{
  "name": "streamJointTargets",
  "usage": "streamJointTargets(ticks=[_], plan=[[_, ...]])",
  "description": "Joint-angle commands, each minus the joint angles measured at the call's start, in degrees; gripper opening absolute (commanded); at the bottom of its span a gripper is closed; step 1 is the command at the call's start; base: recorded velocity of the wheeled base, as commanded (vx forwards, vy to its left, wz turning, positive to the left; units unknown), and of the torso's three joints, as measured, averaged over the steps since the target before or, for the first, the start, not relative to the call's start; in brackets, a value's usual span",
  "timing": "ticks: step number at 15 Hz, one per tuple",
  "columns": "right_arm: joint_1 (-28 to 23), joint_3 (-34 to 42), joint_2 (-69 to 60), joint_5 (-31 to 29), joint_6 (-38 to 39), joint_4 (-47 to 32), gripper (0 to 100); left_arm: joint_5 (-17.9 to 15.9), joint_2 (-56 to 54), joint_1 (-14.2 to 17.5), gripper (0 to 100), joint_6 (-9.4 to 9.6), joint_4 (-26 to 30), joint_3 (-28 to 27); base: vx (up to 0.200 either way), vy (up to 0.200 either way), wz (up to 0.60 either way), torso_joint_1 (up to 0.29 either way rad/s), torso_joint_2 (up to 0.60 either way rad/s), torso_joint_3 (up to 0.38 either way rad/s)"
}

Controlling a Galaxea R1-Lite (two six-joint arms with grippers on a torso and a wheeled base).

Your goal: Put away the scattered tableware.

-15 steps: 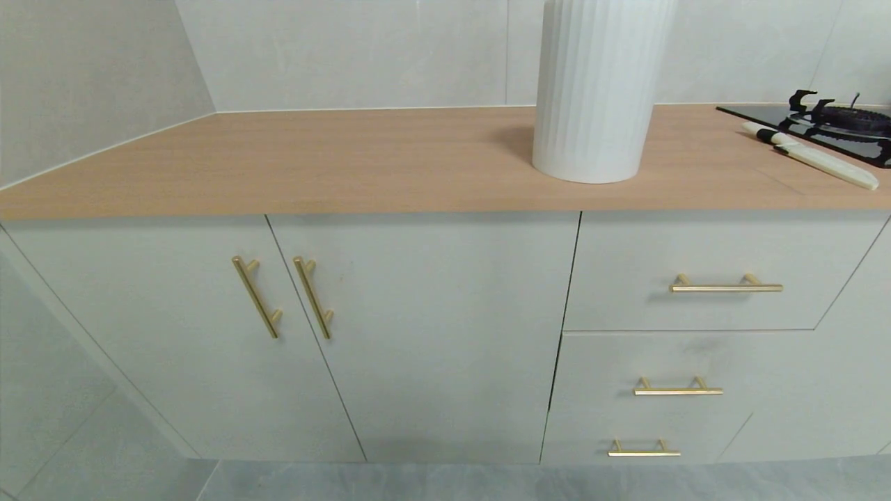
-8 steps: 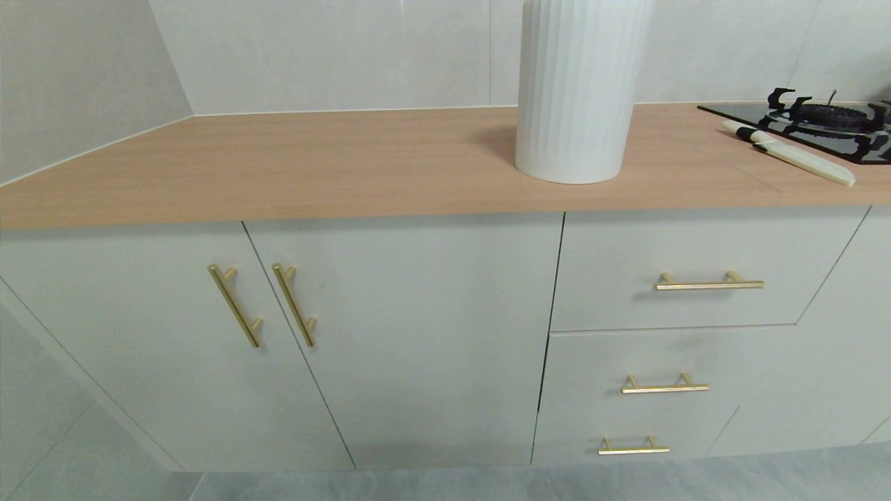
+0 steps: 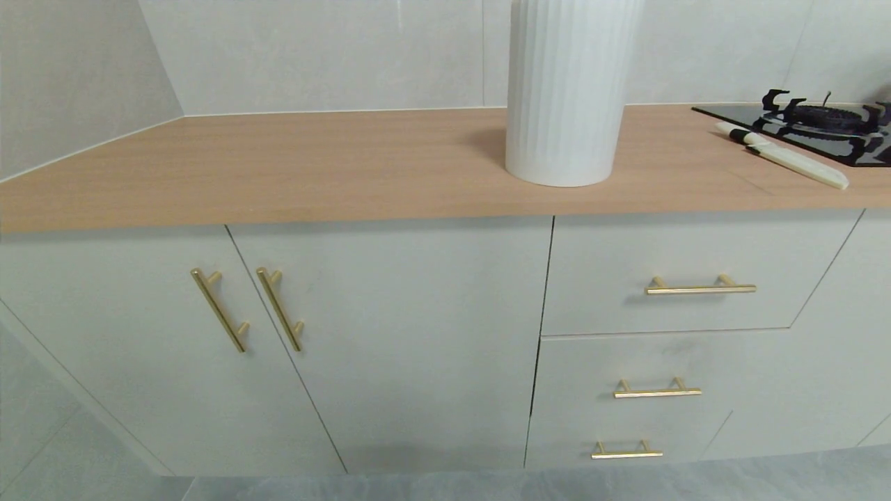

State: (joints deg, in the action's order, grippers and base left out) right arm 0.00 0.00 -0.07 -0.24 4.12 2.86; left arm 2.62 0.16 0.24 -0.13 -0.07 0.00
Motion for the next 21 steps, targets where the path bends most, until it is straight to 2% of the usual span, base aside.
streamJointTargets(ticks=[1,9,16,21], plan=[[0.00,0.00,0.07,-0.02,0.01,0.04,100,0.02,0.02,0.02,100,-0.04,-0.01,0.00,0.000,-0.200,0.00,-0.002,0.00,0.002],[0.00,0.00,0.07,-0.02,0.01,0.04,100,0.02,0.02,0.02,100,0.05,-0.01,0.00,0.000,-0.200,0.00,-0.001,0.00,0.002],[0.00,0.00,0.07,-0.02,0.01,0.04,100,0.02,0.02,0.02,100,-0.04,-0.01,0.00,0.000,0.000,0.00,0.000,0.00,0.000],[0.00,0.00,0.07,-0.20,0.19,0.04,100,0.02,0.02,0.02,100,-0.13,-0.01,0.00,0.200,0.000,0.00,-0.002,0.00,0.002]])
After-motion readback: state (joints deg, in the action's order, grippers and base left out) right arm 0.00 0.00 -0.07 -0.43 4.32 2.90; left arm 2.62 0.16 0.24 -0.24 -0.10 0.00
